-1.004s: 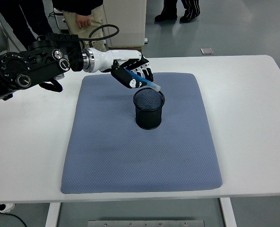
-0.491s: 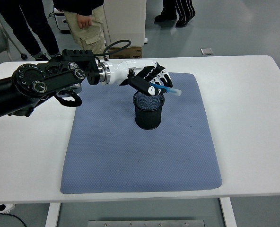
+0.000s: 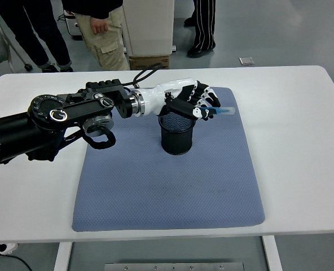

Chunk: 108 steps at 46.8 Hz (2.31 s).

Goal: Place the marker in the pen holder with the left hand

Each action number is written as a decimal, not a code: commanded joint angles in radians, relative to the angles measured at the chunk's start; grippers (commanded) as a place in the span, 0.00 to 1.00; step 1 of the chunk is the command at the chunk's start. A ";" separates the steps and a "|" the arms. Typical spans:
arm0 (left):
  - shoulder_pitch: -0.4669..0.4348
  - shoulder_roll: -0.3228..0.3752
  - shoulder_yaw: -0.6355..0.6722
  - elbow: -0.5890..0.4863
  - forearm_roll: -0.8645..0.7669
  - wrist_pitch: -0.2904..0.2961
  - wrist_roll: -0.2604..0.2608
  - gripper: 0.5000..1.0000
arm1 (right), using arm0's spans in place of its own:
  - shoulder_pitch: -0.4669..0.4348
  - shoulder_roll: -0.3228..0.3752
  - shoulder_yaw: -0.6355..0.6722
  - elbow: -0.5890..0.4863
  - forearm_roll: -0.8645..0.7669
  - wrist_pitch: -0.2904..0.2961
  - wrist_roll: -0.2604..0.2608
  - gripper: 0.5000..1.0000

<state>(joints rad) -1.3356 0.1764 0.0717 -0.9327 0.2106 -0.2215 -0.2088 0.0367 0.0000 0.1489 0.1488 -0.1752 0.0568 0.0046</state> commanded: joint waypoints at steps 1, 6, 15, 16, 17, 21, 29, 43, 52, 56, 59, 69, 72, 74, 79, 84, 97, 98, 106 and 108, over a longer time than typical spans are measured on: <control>0.001 0.000 0.000 -0.011 -0.023 0.005 0.000 0.00 | -0.001 0.000 0.000 0.000 0.000 0.000 0.000 1.00; 0.001 0.000 0.000 -0.011 -0.036 0.005 0.000 0.00 | 0.000 0.000 0.000 0.000 -0.001 0.000 0.000 1.00; 0.010 0.005 0.000 -0.011 -0.039 0.005 0.000 0.00 | 0.000 0.000 0.000 0.000 -0.001 0.000 0.000 1.00; 0.010 0.005 0.000 -0.011 -0.039 0.005 0.000 0.00 | 0.000 0.000 0.000 0.000 -0.001 0.000 0.000 1.00; 0.012 0.005 0.000 -0.011 -0.042 0.005 0.000 0.00 | 0.000 0.000 0.000 0.000 -0.001 0.000 0.000 1.00; 0.015 0.006 0.000 -0.011 -0.053 0.005 0.000 0.00 | 0.000 0.000 0.000 0.000 0.000 0.000 0.000 1.00; 0.032 0.011 0.000 -0.011 -0.080 0.005 -0.001 0.00 | 0.000 0.000 0.000 0.000 0.000 0.000 0.000 1.00; 0.046 0.015 0.000 -0.009 -0.100 0.005 -0.009 0.00 | 0.000 0.000 0.000 0.000 0.000 0.000 0.000 1.00; 0.050 0.018 0.000 -0.009 -0.102 0.007 -0.011 0.08 | 0.000 0.000 0.000 0.000 -0.001 0.000 0.000 1.00; 0.050 0.018 0.000 -0.008 -0.103 0.008 -0.011 0.11 | 0.000 0.000 0.000 0.000 0.000 0.000 0.000 1.00; 0.050 0.023 -0.003 -0.008 -0.103 0.008 -0.011 0.20 | 0.000 0.000 0.000 0.000 0.000 0.000 0.000 1.00; 0.049 0.031 -0.004 -0.008 -0.111 0.031 -0.011 0.49 | 0.000 0.000 0.000 0.000 0.000 0.000 0.000 1.00; 0.049 0.031 -0.004 -0.006 -0.111 0.033 -0.011 0.51 | 0.000 0.000 0.000 0.000 0.000 0.000 0.000 1.00; 0.047 0.031 -0.006 -0.006 -0.111 0.033 -0.011 0.54 | 0.000 0.000 0.000 0.000 0.000 0.000 0.000 1.00; 0.041 0.038 -0.016 -0.003 -0.122 0.040 -0.011 0.72 | 0.000 0.000 0.000 0.000 -0.001 0.000 0.000 1.00; 0.035 0.055 -0.033 -0.003 -0.123 0.047 -0.011 0.92 | 0.000 0.000 0.000 0.000 0.000 0.000 0.000 1.00; 0.009 0.101 -0.078 0.005 -0.123 0.047 -0.009 1.00 | 0.000 0.000 0.000 0.000 0.000 0.000 0.000 1.00; 0.007 0.109 -0.079 0.005 -0.123 0.047 -0.009 1.00 | 0.000 0.000 0.000 0.000 -0.001 0.000 0.000 1.00; 0.021 0.141 -0.141 0.046 -0.120 0.042 -0.011 1.00 | 0.000 0.000 0.000 0.000 -0.001 0.000 0.000 1.00; 0.044 0.149 -0.156 0.061 -0.123 0.045 -0.012 1.00 | 0.000 0.000 0.000 0.000 -0.001 0.000 0.000 1.00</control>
<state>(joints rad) -1.3177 0.3150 -0.0610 -0.8928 0.0901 -0.1776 -0.2178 0.0368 0.0000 0.1488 0.1488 -0.1756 0.0567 0.0046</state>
